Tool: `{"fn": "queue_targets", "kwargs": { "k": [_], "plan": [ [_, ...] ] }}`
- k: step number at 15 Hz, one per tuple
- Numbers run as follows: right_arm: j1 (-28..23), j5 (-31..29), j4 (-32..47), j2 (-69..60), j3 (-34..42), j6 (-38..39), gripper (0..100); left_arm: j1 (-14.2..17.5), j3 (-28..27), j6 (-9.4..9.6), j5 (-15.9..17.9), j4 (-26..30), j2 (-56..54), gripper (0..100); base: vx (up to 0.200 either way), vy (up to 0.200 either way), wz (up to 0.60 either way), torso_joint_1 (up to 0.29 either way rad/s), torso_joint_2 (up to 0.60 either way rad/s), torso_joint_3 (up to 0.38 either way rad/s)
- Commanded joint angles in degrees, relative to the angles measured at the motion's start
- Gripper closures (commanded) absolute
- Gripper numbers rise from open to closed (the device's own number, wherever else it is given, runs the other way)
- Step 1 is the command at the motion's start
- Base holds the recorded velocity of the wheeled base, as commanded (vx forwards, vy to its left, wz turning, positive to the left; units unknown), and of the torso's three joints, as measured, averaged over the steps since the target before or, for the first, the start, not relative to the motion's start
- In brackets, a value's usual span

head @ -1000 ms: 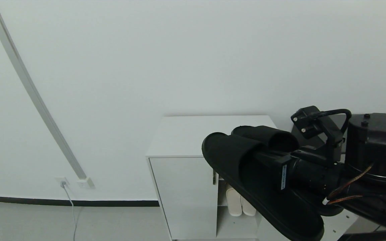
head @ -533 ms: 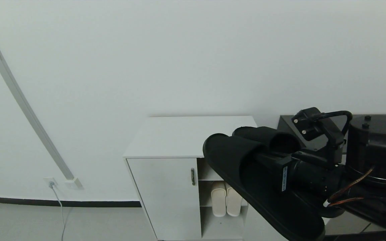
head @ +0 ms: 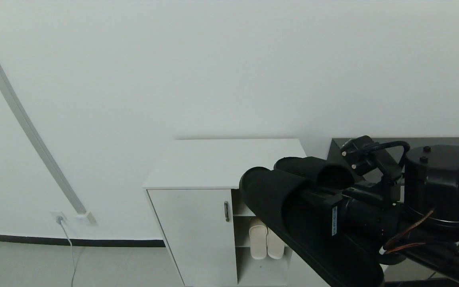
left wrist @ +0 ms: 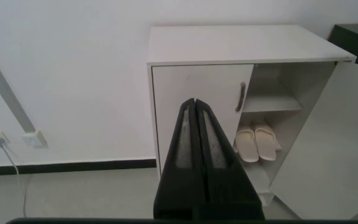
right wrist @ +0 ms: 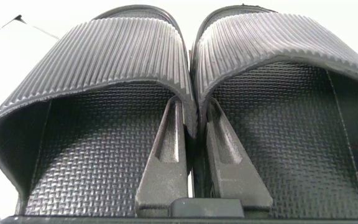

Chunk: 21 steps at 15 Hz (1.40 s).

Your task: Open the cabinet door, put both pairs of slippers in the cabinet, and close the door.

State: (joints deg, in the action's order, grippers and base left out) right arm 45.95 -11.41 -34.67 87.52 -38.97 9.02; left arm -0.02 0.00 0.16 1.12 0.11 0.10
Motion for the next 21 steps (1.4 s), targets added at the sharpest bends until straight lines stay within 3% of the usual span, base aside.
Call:
{"fn": "queue_targets", "kwargs": {
  "k": [1, 12, 21],
  "plan": [
    [0.02, -0.02, -0.05, 0.46, 0.21, -0.06, 100, 0.02, 0.00, 0.02, 0.02, -0.02, -0.01, 100, 0.000, 0.000, 0.00, 0.000, 0.00, 0.000],
    [0.64, 0.34, -0.13, 0.64, 1.36, -1.02, 100, 0.02, 0.00, 0.02, 0.02, -0.02, -0.01, 100, 0.000, 0.000, 0.00, -0.005, 0.01, 0.006],
    [0.81, 0.34, -0.31, 0.55, 1.80, -1.37, 100, 0.02, 0.00, 0.02, 0.02, -0.02, -0.01, 100, 0.000, 0.000, 0.00, -0.149, 0.34, 0.183]
  ]
}}
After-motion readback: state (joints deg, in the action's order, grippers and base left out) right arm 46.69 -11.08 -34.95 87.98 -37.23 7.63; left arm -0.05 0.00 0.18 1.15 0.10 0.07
